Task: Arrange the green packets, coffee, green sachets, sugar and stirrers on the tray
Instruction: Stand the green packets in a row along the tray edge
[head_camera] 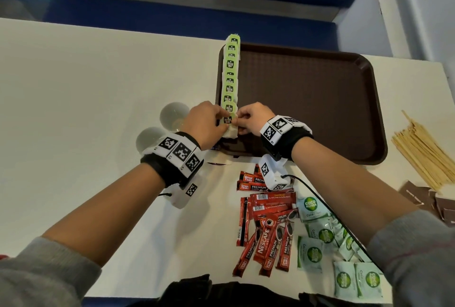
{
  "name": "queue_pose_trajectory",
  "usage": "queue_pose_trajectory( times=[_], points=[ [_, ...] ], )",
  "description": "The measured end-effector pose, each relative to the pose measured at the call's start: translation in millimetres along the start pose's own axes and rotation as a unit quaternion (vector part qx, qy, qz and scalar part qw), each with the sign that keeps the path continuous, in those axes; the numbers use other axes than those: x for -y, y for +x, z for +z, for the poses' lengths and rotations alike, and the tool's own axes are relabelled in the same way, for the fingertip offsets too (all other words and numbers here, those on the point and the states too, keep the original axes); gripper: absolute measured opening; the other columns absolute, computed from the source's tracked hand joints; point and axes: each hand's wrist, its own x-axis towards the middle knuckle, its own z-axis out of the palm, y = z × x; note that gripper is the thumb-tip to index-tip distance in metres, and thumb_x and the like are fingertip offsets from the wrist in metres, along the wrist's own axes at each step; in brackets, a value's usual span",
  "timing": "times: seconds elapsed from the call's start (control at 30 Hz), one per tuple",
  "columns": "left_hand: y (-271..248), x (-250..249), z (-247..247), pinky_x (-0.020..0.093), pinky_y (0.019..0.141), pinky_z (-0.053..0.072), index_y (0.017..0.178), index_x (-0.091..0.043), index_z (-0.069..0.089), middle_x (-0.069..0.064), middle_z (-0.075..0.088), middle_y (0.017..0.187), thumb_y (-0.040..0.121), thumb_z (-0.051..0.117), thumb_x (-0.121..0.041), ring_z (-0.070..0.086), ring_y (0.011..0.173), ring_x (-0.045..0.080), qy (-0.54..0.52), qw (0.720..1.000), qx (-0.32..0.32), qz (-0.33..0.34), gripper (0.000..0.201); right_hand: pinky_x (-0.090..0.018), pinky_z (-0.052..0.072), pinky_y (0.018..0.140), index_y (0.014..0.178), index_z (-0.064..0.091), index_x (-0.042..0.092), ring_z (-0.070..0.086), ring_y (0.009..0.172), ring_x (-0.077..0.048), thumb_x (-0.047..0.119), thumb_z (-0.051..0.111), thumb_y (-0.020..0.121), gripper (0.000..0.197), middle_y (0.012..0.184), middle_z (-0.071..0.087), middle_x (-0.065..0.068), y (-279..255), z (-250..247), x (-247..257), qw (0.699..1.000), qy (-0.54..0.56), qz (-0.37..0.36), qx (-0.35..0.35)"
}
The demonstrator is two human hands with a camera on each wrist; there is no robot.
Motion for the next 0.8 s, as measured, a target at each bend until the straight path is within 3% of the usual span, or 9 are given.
queue_pose_trajectory(
  times=[0.1, 0.17, 0.27, 0.33, 0.4, 0.6, 0.8],
  points=[
    [-4, 4, 7, 0.021, 0.08, 0.033, 0.123, -0.02, 0.063, 0.006, 0.056, 0.121, 0.091, 0.06, -0.029, 0.054, 0.11, 0.021, 0.056, 0.998, 0.04, 0.011, 0.033, -0.027, 0.058, 0.074, 0.093, 0.067, 0.004, 0.065, 0.067, -0.018, 0.014, 0.065, 0.088, 0.011, 0.077, 0.064, -0.006, 3, 3, -1, 1.0, -0.003, 0.003, -0.023],
    [-5, 6, 11, 0.026, 0.088, 0.039, 0.121, -0.018, 0.064, 0.008, 0.056, 0.123, 0.091, 0.059, -0.028, 0.055, 0.111, 0.023, 0.07, 0.995, 0.064, 0.019, 0.032, -0.029, 0.059, 0.073, 0.092, 0.065, 0.006, 0.064, 0.064, -0.017, 0.012, 0.066, 0.086, 0.009, 0.071, 0.062, -0.002, 3, 5, 0, 0.999, 0.01, 0.008, -0.031],
    [-7, 7, 16, 0.032, 0.099, 0.039, 0.124, -0.017, 0.062, 0.009, 0.051, 0.128, 0.092, 0.057, -0.026, 0.051, 0.117, 0.024, 0.085, 0.992, 0.089, 0.032, 0.034, -0.021, 0.057, 0.062, 0.084, 0.061, 0.013, 0.061, 0.057, -0.012, 0.011, 0.069, 0.084, 0.009, 0.067, 0.056, 0.003, 3, 6, 2, 0.999, 0.015, 0.006, -0.05],
    [-7, 8, 20, 0.031, 0.102, 0.036, 0.129, -0.016, 0.058, 0.008, 0.046, 0.131, 0.093, 0.056, -0.027, 0.048, 0.12, 0.023, 0.094, 0.99, 0.102, 0.039, 0.038, -0.015, 0.054, 0.054, 0.077, 0.056, 0.018, 0.059, 0.055, -0.01, 0.009, 0.071, 0.082, 0.019, 0.067, 0.053, 0.002, 3, 7, 2, 0.998, 0.027, 0.004, -0.064],
    [-7, 10, 23, 0.031, 0.104, 0.037, 0.132, -0.017, 0.055, 0.007, 0.043, 0.133, 0.093, 0.055, -0.028, 0.047, 0.122, 0.022, 0.107, 0.986, 0.118, 0.042, 0.041, -0.016, 0.054, 0.052, 0.074, 0.053, 0.02, 0.058, 0.055, -0.01, 0.008, 0.073, 0.08, 0.024, 0.066, 0.053, 0.003, 3, 7, 2, 0.997, 0.03, 0.007, -0.073],
    [-6, 12, 24, 0.036, 0.107, 0.037, 0.136, -0.019, 0.051, 0.005, 0.037, 0.141, 0.092, 0.055, -0.029, 0.045, 0.126, 0.024, 0.124, 0.981, 0.142, 0.051, 0.045, -0.03, 0.058, 0.067, 0.069, 0.052, 0.022, 0.062, 0.056, -0.017, 0.017, 0.072, 0.082, 0.024, 0.067, 0.056, 0.004, 4, 9, -2, 0.997, -0.011, 0.03, -0.07],
    [-7, 14, 24, 0.032, 0.106, 0.036, 0.137, -0.019, 0.047, 0.004, 0.037, 0.143, 0.089, 0.058, -0.026, 0.042, 0.129, 0.022, 0.091, 0.989, 0.1, 0.055, 0.049, -0.039, 0.058, 0.075, 0.068, 0.052, 0.021, 0.07, 0.072, -0.027, 0.021, 0.065, 0.087, 0.023, 0.073, 0.062, 0.0, 2, 10, -1, 0.997, -0.043, 0.025, -0.058]
  ],
)
